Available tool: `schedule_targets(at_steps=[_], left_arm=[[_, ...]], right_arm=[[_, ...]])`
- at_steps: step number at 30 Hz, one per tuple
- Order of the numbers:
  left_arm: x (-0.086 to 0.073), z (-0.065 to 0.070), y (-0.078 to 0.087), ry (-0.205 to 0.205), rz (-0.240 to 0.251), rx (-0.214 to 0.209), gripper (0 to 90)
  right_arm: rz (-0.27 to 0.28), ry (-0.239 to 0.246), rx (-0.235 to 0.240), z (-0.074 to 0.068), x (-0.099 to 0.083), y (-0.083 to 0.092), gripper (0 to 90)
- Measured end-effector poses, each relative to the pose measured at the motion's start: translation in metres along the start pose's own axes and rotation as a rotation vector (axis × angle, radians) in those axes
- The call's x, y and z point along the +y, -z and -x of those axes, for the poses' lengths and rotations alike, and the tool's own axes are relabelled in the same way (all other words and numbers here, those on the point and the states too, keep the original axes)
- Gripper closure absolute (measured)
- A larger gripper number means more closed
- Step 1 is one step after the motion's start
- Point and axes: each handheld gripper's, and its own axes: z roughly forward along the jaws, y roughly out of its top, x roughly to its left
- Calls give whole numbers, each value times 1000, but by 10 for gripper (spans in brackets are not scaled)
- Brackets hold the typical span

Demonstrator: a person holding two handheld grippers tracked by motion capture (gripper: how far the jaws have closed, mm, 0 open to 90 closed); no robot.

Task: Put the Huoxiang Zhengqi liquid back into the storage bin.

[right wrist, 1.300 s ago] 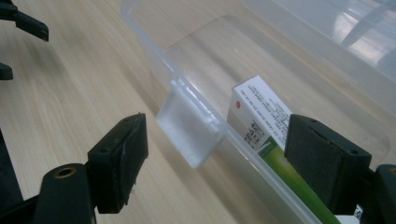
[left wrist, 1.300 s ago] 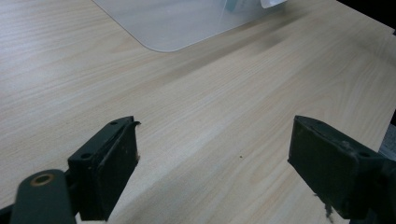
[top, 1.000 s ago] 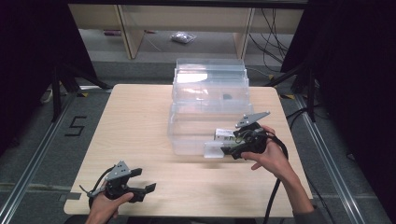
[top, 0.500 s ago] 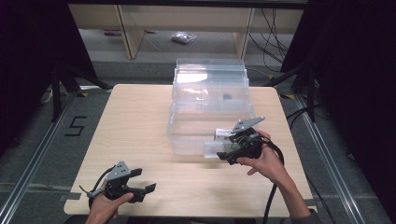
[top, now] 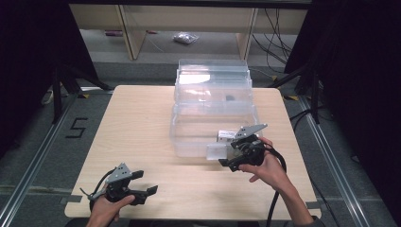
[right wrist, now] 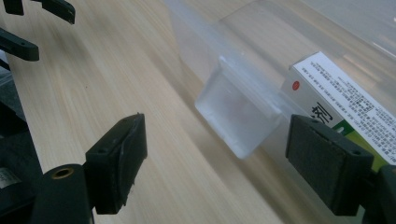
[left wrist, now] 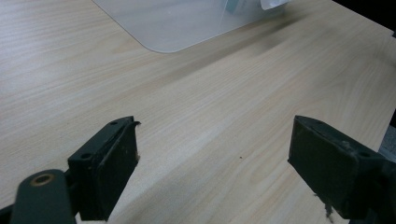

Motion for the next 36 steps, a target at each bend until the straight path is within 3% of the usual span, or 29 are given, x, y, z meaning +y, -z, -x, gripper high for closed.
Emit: schedule_targets(at_steps=[3, 7, 8, 9, 10, 12, 15, 19, 22, 26, 27, 33, 36], left_arm=[[0, 1, 0, 1, 3, 7, 150], [0, 1, 1, 2, 2, 9, 150], [0, 1, 1, 2, 3, 8, 149], [0, 1, 0, 0, 2, 9, 150], [0, 1, 0, 0, 2, 7, 149], [0, 2, -1, 0, 13, 7, 150], [0, 1, 0, 0, 5, 2, 149], [-1, 2, -1, -2, 17, 6, 150], [-1, 1, -1, -1, 16, 6, 150], [0, 1, 0, -3, 2, 7, 149], [0, 1, 0, -3, 3, 7, 149], [0, 2, 1, 0, 8, 0, 149], [0, 2, 0, -6, 5, -3, 149]], right_arm=[[17, -32, -8, -2, -6, -3, 216], [29, 0, -2, -3, -11, -5, 215], [46, -27, -11, -5, -14, -5, 213], [41, -10, 2, -5, -15, -5, 206], [43, -34, -5, -7, -17, -4, 198], [47, -39, 4, -8, -21, -4, 179], [63, -21, 9, -7, -28, -6, 168], [66, -39, 22, -8, -37, -9, 164], [82, -15, 36, -7, -40, -12, 164], [100, -41, 35, -10, -44, -9, 164], [118, -26, 22, -9, -45, -9, 164], [137, -90, 61, -8, -60, -12, 161], [147, -76, 29, -8, -67, -12, 161]])
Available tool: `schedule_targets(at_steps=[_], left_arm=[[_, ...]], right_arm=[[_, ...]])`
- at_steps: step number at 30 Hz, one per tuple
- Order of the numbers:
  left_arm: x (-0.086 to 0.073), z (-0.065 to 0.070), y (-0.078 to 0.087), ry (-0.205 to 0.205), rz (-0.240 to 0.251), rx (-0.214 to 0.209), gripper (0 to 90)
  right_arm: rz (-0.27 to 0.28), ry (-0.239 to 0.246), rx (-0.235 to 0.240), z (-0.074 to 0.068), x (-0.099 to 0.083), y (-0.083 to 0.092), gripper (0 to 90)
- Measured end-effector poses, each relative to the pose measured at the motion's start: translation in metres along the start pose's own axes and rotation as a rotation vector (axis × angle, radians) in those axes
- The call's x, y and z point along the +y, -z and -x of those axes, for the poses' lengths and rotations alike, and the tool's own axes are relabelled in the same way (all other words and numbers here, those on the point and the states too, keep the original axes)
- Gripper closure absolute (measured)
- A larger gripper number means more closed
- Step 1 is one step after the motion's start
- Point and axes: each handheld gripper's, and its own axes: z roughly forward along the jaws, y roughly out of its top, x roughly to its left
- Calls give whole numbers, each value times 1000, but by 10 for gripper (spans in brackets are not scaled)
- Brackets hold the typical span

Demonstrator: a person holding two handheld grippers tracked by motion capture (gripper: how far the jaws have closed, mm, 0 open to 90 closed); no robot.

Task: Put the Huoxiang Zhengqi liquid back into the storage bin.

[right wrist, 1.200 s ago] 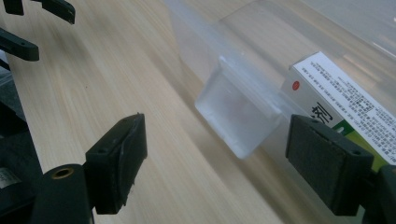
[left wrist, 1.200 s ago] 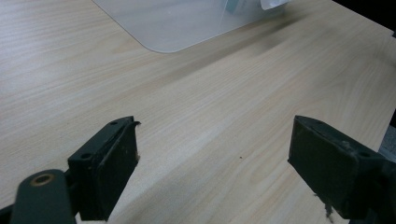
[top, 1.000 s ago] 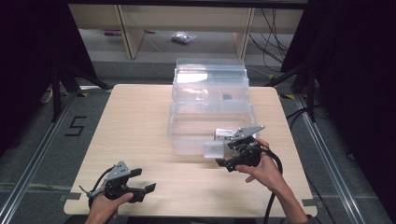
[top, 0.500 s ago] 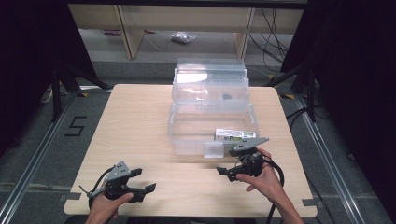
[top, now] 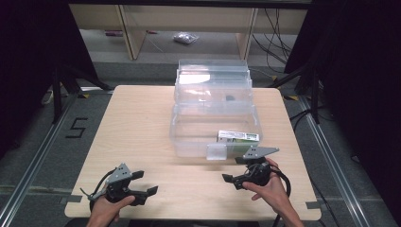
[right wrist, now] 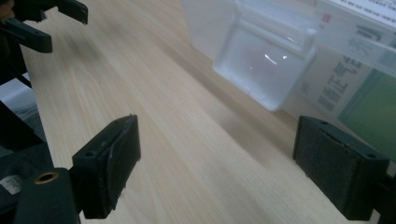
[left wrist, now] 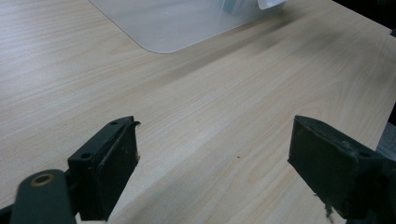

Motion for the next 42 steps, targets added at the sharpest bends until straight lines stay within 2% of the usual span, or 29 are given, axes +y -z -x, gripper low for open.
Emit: schedule_targets(at_steps=[2, 4, 5, 9, 11, 12, 14, 15, 16, 17, 18, 19, 22, 24, 25, 27, 28, 29, 30, 31, 33, 34, 36, 37, 38, 39, 40, 41, 42], left_arm=[[0, 1, 0, -3, 0, 4, 149], [0, 1, 0, 1, 2, 2, 149], [0, 0, 1, -1, -5, 5, 149], [0, 0, 0, -5, 2, 0, 149], [0, 1, 0, -1, 1, 3, 149], [-1, 1, 0, -1, 10, -2, 149], [0, 1, 0, -1, 2, -1, 149], [0, 1, 0, -2, 3, 2, 149], [0, 1, 0, -2, 1, 4, 149], [0, 1, 0, -2, -3, 4, 149], [0, 1, 1, -3, -5, 4, 150], [0, 1, 0, -3, -1, 0, 149], [0, 2, 0, -4, -5, 4, 150], [-1, 2, 0, -3, 5, 10, 150], [0, 2, 0, -13, -3, 9, 149], [0, 2, 1, -17, -9, 7, 149], [0, 2, 1, -17, -11, 10, 149], [0, 2, 0, -17, -11, 5, 149], [0, 2, 0, -17, -11, 5, 149], [0, 2, 0, -17, -12, 5, 149], [0, 2, 1, -19, -13, 9, 150], [0, 2, 1, -27, -20, 8, 149], [0, 3, 0, -21, -15, 8, 149], [0, 3, -1, -18, -3, 10, 150], [-1, 3, -1, -18, 0, 11, 149], [0, 3, -1, -15, -3, 15, 149], [0, 3, -1, -16, 1, 15, 150], [0, 3, -1, -15, -1, 16, 150], [-1, 3, -1, -20, -8, 19, 149]], right_arm=[[-8, -41, 7, -1, -3, 2, 161], [-7, -38, -2, -1, -8, 2, 162], [1, -22, -10, 0, -9, 1, 162], [-14, -54, 7, -2, -14, 1, 162], [-15, -41, 5, -3, -17, 1, 162], [-20, -69, -2, -5, -20, 3, 162], [-19, -65, -8, -6, -23, 3, 162], [-13, -35, -4, -4, -23, 3, 162], [-13, -33, -6, -5, -25, 3, 162], [-23, -58, -5, -7, -26, 4, 162], [-15, -39, 0, -6, -27, 4, 162], [-26, -61, 0, -8, -29, 5, 162], [-23, -37, -7, -7, -33, 6, 162], [-28, -65, -12, -9, -36, 8, 163], [-22, -53, -11, -8, -37, 8, 163], [-34, -75, -13, -10, -40, 9, 165], [-24, -65, -15, -9, -41, 8, 165], [-33, -91, -14, -10, -42, 9, 165], [-27, -53, -19, -8, -43, 9, 165], [-33, -81, -14, -10, -44, 10, 165], [-33, -82, -23, -11, -46, 12, 165], [-24, -47, -45, -8, -47, 13, 165], [-34, -76, -41, -10, -50, 14, 164], [-32, -50, -59, -9, -51, 14, 165], [-39, -77, -47, -10, -52, 14, 165], [-46, -80, -34, -10, -53, 14, 164], [-54, -103, -45, -13, -54, 15, 164], [-44, -48, -69, -10, -55, 16, 164], [-58, -69, -65, -11, -55, 16, 164]])
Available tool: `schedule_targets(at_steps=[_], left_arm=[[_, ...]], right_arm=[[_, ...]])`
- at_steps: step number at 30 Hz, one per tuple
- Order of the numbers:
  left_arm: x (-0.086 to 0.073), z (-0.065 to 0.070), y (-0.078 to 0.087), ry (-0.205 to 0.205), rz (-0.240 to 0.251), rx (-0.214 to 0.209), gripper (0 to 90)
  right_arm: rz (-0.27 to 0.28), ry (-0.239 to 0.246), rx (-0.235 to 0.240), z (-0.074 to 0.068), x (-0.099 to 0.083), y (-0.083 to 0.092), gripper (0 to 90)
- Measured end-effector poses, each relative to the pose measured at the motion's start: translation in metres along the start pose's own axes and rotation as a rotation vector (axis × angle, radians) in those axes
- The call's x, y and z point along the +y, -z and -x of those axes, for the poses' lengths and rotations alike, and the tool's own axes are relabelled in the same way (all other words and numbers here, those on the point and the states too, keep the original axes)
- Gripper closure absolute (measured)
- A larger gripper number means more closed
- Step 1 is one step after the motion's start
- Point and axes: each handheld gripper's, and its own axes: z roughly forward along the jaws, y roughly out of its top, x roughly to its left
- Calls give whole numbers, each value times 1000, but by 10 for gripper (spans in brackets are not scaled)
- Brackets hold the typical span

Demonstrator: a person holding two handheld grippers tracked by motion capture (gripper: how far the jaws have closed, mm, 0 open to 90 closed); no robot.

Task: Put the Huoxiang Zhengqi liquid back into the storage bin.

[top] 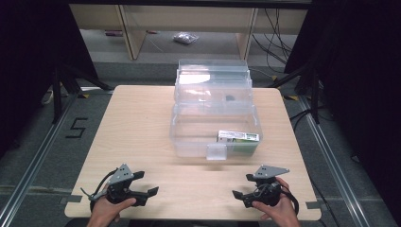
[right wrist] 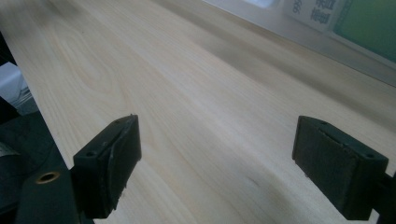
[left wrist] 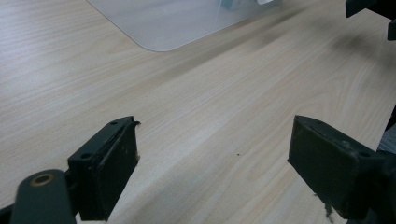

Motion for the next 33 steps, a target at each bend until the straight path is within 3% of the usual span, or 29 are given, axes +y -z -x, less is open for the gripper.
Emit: schedule_targets(at_steps=[1, 3, 4, 7, 8, 9, 10, 14, 18, 23, 24, 28, 33], left_arm=[[0, -1, 1, -13, -22, -7, 149], [0, -1, 0, -8, -20, -2, 149], [0, 0, 0, -11, -22, 10, 149], [1, 1, 0, -21, -21, 29, 150], [1, 0, 0, -42, -21, 28, 149], [1, 1, 0, -34, -17, 33, 149], [1, 1, 0, -35, -18, 34, 149], [1, 1, 0, -36, -32, 43, 148], [1, 0, -1, -31, -28, 43, 148], [1, 1, -3, -11, -24, 67, 148], [2, 1, -3, -15, -28, 72, 148], [2, 4, -6, -6, -23, 93, 149], [3, 5, -8, 1, -23, 103, 148]], right_arm=[[2, 1, -11, -1, -1, 1, 164], [-4, 17, -24, 0, -1, 2, 164], [-17, 14, -56, 1, -3, 4, 163], [-16, 4, -61, 2, -7, 7, 163], [-13, 4, -64, 2, -8, 7, 163], [-24, -33, -67, -1, -9, 8, 162], [-10, 10, -61, 2, -10, 8, 162], [-22, -15, -79, 1, -15, 11, 162], [-27, -1, -69, 1, -17, 11, 162], [-48, -22, -103, -3, -19, 13, 162], [-44, 5, -107, -1, -20, 12, 162], [-52, -25, -112, -2, -20, 14, 162], [-51, -20, -112, -2, -21, 14, 162]])
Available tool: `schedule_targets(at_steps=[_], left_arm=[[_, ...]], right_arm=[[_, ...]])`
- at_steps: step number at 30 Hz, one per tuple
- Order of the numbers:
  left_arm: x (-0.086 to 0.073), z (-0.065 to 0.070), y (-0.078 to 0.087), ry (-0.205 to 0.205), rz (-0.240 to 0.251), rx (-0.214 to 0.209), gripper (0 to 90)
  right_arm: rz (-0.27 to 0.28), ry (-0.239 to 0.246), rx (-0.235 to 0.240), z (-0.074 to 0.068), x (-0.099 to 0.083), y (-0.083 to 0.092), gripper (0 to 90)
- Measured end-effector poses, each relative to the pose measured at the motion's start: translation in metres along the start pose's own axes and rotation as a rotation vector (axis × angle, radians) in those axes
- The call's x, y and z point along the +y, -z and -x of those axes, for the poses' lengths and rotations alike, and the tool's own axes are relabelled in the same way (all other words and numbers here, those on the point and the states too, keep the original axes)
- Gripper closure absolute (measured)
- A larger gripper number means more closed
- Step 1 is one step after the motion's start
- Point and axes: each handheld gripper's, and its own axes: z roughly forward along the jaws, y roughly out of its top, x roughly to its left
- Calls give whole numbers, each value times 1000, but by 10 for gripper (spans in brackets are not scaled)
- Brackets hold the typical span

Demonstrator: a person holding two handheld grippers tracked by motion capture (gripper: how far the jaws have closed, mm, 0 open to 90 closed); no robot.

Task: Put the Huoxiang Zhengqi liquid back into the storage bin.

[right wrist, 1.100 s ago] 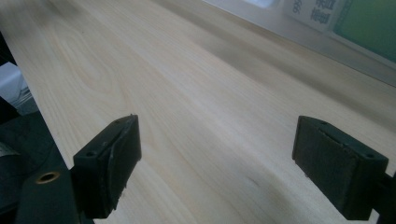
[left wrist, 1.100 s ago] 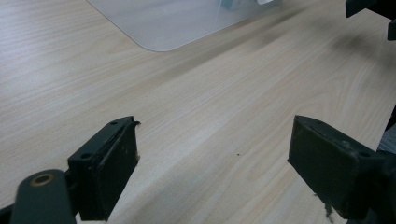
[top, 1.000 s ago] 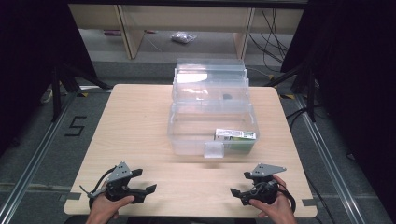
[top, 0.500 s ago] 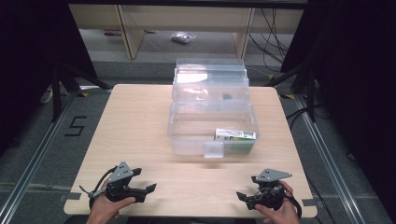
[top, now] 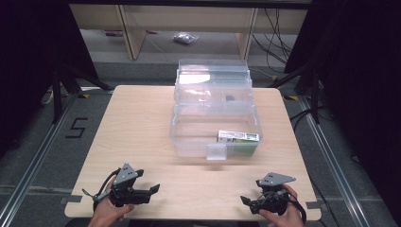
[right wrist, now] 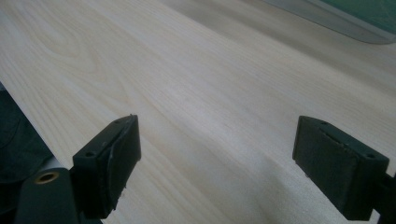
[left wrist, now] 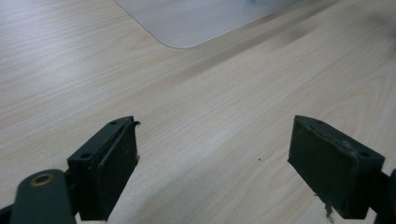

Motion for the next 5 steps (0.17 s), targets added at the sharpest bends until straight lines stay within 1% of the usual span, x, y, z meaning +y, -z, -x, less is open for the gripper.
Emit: schedule_targets(at_steps=[1, 3, 5], left_arm=[[0, 0, 0, -4, 12, 1, 148], [0, 0, 1, -3, 0, 1, 147], [0, 0, 0, 2, 3, 3, 148]], right_arm=[[0, -1, 0, 0, 0, 0, 162], [1, -2, -2, 1, 0, 0, 162], [0, -6, -1, 1, 0, 0, 162]])
